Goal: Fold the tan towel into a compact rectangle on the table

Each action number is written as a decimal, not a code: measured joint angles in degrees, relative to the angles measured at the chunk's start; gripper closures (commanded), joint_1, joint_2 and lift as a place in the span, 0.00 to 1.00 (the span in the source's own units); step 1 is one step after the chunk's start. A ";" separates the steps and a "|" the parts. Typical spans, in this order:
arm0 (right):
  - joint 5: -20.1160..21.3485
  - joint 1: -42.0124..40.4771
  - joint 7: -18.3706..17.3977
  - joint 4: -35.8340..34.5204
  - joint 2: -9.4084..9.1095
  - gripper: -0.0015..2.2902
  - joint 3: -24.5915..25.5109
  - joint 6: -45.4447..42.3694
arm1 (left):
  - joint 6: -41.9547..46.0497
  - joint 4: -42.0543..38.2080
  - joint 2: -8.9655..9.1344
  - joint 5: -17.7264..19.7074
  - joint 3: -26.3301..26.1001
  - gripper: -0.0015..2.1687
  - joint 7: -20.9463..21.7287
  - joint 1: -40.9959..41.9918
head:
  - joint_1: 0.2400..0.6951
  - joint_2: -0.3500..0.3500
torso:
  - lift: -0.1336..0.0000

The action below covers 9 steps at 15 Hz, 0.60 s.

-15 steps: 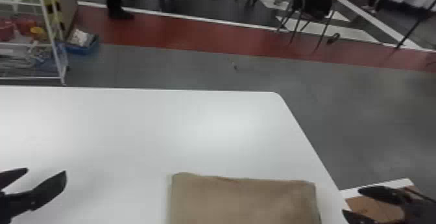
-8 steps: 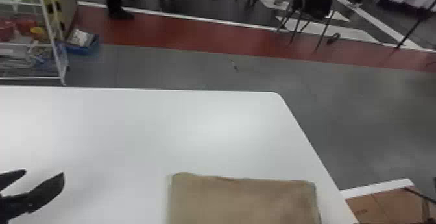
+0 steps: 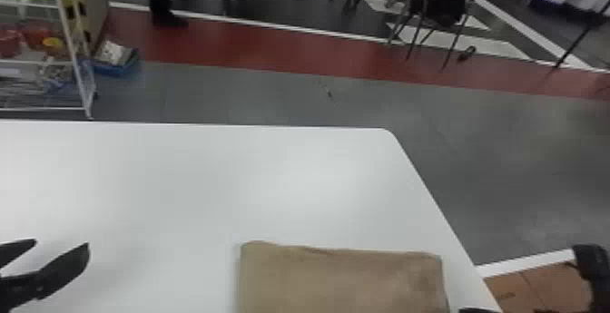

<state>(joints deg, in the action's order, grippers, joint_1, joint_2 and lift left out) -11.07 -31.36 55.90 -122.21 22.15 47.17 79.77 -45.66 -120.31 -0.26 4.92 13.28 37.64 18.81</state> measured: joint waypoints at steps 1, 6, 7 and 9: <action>0.90 1.23 -0.10 0.90 0.24 0.10 -1.35 0.00 | 0.00 -0.07 0.00 0.00 0.00 0.02 0.05 0.01 | 1.00 0.00 | 0.08; 3.65 4.22 -0.37 1.66 0.37 0.13 -6.65 0.10 | 0.02 -0.53 0.00 0.18 0.28 0.02 0.14 0.48 | 1.00 0.00 | 0.08; 4.01 4.42 -0.66 1.84 0.32 0.15 -7.31 0.06 | 0.13 -0.54 0.00 0.23 0.32 0.02 0.15 0.52 | 1.00 0.00 | 0.08; 4.19 4.88 -0.81 2.23 0.22 0.23 -8.61 0.00 | 0.32 -0.55 0.00 0.26 0.32 0.02 0.11 0.53 | 1.00 0.00 | 0.08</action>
<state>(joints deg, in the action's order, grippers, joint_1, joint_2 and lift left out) -6.87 -26.48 55.09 -119.98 22.37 38.55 79.77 -45.34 -120.86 -0.26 5.18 13.60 37.75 19.34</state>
